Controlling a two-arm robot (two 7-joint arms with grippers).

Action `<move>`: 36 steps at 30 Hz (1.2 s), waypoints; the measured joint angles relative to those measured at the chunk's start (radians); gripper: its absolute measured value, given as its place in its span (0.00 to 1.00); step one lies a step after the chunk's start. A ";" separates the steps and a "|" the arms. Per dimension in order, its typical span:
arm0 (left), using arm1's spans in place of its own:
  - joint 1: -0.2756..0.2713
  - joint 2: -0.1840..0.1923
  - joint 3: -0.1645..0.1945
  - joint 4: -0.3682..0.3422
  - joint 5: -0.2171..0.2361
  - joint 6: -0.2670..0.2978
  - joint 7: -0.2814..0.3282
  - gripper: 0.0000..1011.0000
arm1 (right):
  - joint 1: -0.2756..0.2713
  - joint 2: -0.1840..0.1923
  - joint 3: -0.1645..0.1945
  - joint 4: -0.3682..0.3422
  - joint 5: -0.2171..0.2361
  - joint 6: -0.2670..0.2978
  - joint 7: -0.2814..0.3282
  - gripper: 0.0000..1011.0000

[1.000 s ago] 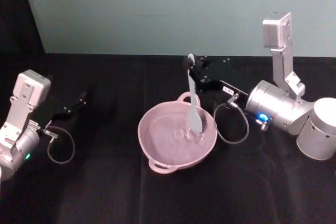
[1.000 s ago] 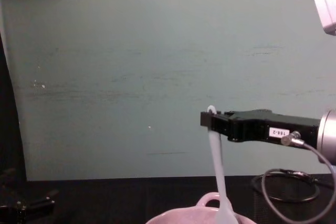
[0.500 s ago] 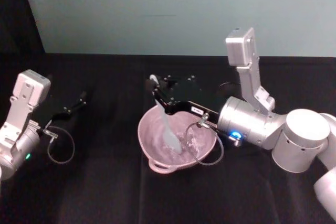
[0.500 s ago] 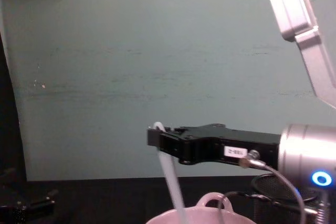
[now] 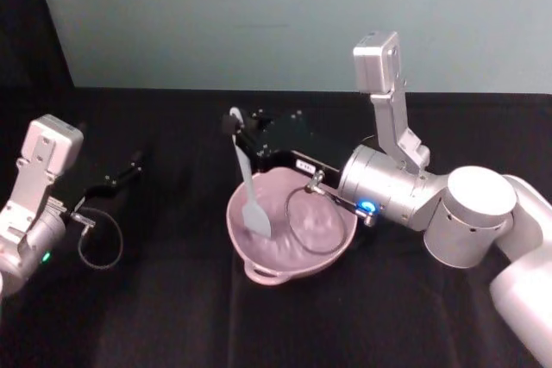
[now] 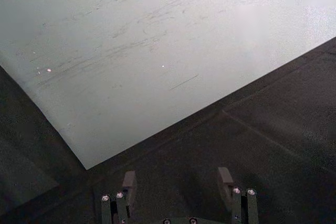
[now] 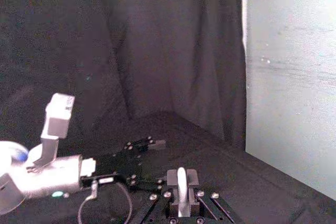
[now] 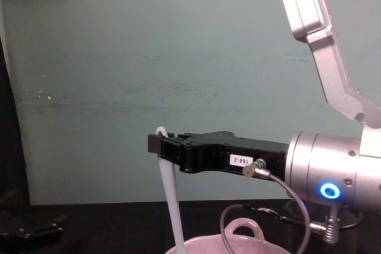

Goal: Use the one hand to pick up the spoon and stir the clear water in the bowl.

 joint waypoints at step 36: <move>0.000 0.000 0.000 0.000 0.000 0.000 0.000 1.00 | -0.036 0.074 0.102 -0.019 -0.018 0.004 -0.060 0.11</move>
